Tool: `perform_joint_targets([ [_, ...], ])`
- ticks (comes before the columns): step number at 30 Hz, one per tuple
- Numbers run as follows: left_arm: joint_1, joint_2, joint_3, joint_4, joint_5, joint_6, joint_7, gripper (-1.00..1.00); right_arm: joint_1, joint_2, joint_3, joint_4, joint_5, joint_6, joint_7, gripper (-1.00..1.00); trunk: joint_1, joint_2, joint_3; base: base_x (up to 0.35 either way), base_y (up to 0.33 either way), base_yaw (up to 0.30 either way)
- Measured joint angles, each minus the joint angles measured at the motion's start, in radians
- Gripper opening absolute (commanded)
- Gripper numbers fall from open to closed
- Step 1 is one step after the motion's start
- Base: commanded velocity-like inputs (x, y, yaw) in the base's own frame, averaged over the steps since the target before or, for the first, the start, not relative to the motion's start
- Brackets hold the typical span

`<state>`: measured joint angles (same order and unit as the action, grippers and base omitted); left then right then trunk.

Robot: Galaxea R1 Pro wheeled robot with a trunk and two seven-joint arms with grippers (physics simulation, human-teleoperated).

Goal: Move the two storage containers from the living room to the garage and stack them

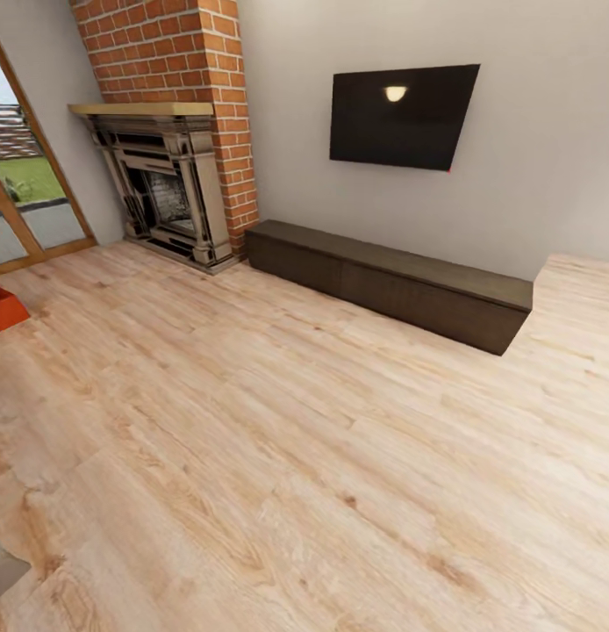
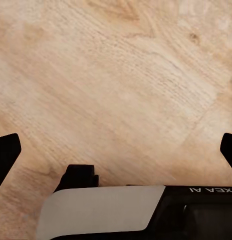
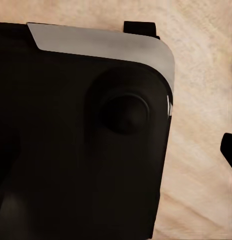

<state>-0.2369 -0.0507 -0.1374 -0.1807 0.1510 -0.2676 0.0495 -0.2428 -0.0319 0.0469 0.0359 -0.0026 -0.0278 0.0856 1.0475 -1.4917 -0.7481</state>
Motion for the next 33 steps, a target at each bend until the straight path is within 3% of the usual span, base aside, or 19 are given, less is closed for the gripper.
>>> perform_joint_targets([
  [33, 0.0, 0.0, 0.0, 0.0, 0.0, 0.0, 0.001, 1.0, 0.0, 0.002, -0.001, 0.0, -0.003, 0.0, -0.001, 1.0, 0.0, 0.0, 0.0, 0.293, -0.222, 0.251],
])
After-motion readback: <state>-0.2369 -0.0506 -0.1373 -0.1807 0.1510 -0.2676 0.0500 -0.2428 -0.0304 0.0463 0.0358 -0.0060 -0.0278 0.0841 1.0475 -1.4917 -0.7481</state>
